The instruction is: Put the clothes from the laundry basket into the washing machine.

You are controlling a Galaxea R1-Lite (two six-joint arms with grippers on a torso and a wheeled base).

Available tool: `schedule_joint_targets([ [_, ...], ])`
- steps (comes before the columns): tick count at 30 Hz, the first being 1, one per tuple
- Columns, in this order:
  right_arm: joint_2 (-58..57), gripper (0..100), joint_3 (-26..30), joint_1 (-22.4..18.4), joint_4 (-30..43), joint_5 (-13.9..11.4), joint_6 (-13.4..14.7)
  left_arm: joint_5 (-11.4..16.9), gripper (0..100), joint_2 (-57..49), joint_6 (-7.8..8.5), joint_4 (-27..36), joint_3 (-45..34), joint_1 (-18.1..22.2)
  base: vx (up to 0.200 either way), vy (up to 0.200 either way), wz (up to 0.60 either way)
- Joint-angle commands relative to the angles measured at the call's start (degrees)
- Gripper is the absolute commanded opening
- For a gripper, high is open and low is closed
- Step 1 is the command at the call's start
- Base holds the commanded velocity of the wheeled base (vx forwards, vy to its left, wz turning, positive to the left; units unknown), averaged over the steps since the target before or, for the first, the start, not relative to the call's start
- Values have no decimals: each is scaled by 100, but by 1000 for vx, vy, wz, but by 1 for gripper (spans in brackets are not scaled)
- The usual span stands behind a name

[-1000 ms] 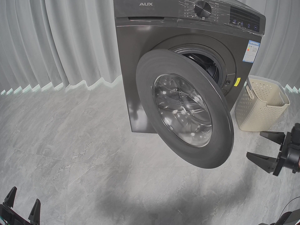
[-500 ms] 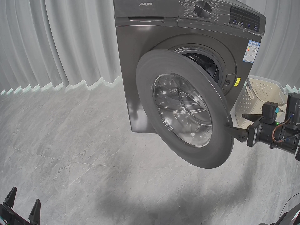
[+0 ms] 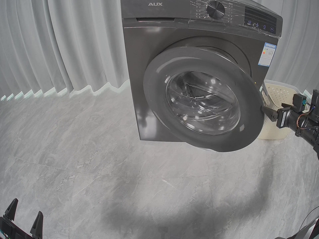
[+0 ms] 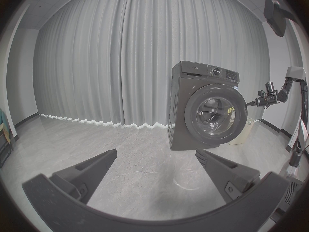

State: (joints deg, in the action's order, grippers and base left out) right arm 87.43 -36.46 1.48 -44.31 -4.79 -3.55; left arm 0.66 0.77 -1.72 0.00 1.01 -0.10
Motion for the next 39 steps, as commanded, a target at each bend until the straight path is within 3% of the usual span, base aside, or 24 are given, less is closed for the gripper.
schedule_joint_targets([
  [1, 11, 100, -159, -358, -42, 48, -6, -13, 100, -68, -4, 9, -92, 1, 0, -200, 0],
  [5, -86, 100, 148, -235, -42, 4, -23, -13, 100, -68, -4, 0, -92, 1, 0, -200, 0],
  [13, -569, 100, 1018, 512, 37, -101, -14, -13, 100, -68, 22, 0, -92, 1, 0, -175, 0],
  [18, -675, 100, 1590, 1347, 19, -699, 3, 4, 100, -68, 66, 0, -92, 1, 0, 0, 0],
  [21, -640, 100, 1730, 1681, -42, -883, 56, 4, 100, -77, 75, 9, -92, 1, 0, 0, 0],
  [27, -648, 100, 1730, 2111, -51, -883, 188, -13, 100, -68, 102, 9, -92, 10, 100, 0, 0],
  [31, -657, 100, 1739, 2349, -51, -874, 372, -13, 100, -77, 102, 9, -92, 10, 0, -200, 0],
  [39, -604, 100, 1704, 2445, -60, -866, 425, -4, 100, -68, 110, 9, -101, 10, 0, -125, 0],
])
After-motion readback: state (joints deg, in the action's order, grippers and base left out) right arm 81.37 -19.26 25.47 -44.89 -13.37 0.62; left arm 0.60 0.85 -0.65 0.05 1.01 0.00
